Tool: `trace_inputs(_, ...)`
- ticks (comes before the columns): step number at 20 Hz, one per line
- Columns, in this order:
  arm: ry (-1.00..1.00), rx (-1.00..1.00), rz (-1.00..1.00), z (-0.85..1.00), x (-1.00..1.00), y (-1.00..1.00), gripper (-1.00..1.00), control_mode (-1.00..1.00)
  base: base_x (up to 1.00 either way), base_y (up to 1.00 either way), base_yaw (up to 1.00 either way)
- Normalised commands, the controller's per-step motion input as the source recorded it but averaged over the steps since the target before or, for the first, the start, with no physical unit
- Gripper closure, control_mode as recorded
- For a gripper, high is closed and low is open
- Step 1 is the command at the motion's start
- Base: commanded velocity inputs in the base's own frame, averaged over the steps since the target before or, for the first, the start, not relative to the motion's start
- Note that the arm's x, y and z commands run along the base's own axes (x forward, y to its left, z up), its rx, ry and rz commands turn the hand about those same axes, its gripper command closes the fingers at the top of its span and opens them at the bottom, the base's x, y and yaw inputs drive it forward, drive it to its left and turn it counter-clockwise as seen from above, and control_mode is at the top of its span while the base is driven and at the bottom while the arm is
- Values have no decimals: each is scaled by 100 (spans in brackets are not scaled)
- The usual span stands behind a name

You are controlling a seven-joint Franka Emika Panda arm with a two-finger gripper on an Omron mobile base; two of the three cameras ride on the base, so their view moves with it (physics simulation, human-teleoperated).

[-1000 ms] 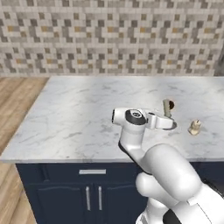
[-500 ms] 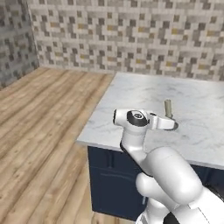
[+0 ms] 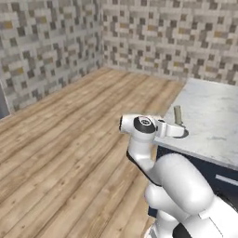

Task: Pick the candle and candle from the dining table and place them in the open cabinet. Close the cabinet after placing the objects.

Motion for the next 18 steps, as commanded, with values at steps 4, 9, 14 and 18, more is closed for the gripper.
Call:
trace_inputs(4, 0, 0, 0, 0, 0, 0, 100, 100, -13, 97, 43)
trace_inputs(9, 0, 0, 0, 0, 0, 0, 100, 100, -21, 100, 44)
trace_inputs(14, 0, 0, 0, 0, 0, 0, 100, 100, -24, 87, 47)
trace_inputs(18, 0, 0, 0, 0, 0, 0, 100, 100, -29, 93, 44)
